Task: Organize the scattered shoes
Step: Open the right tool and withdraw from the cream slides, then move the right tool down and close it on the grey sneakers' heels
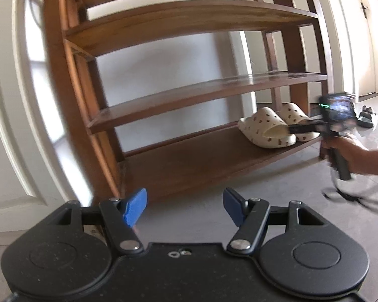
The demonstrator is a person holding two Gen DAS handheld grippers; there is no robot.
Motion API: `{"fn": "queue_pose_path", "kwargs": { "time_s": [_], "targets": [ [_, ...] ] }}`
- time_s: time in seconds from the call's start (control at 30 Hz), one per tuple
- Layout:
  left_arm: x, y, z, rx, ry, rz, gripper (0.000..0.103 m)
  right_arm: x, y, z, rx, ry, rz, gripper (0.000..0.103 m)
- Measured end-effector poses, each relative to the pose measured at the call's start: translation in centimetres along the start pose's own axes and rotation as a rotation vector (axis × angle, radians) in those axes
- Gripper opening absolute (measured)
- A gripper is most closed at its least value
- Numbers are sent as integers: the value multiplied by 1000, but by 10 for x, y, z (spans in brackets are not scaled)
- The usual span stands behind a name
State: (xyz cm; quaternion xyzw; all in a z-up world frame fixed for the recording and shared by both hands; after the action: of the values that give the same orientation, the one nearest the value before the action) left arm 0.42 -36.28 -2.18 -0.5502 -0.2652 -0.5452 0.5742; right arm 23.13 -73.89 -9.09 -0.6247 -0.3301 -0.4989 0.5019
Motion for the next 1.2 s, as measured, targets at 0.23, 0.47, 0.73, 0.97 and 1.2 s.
{"fn": "queue_pose_path", "kwargs": {
  "time_s": [0.23,0.47,0.73,0.97,1.2],
  "targets": [
    [-2,-61,69,244,-1,20,67,-46,-118,71,383,74,88,71],
    [-9,-112,99,367,42,22,67,-85,-229,239,1063,-18,385,60],
    [2,-128,125,364,-35,-79,67,-88,-218,309,1061,11,941,64],
    [-7,-142,142,292,-133,-133,67,-130,-212,353,725,-9,1109,68],
    [-21,-142,161,248,-170,-148,68,-141,-202,385,641,-84,1057,55]
  ]
}}
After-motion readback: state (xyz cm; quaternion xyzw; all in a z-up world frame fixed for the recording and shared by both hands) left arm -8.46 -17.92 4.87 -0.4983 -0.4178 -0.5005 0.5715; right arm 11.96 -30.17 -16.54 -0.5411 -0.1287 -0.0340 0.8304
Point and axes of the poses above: each gripper's, at about its wrist camera, not at the fingertips, and y roughly the way its jaws point, z to its left, x to its top, the point moved 7 cm from there along y, roughly the way its jaws point, and after that the axes turned 4 degrees about -x, right-handed, at the moved point
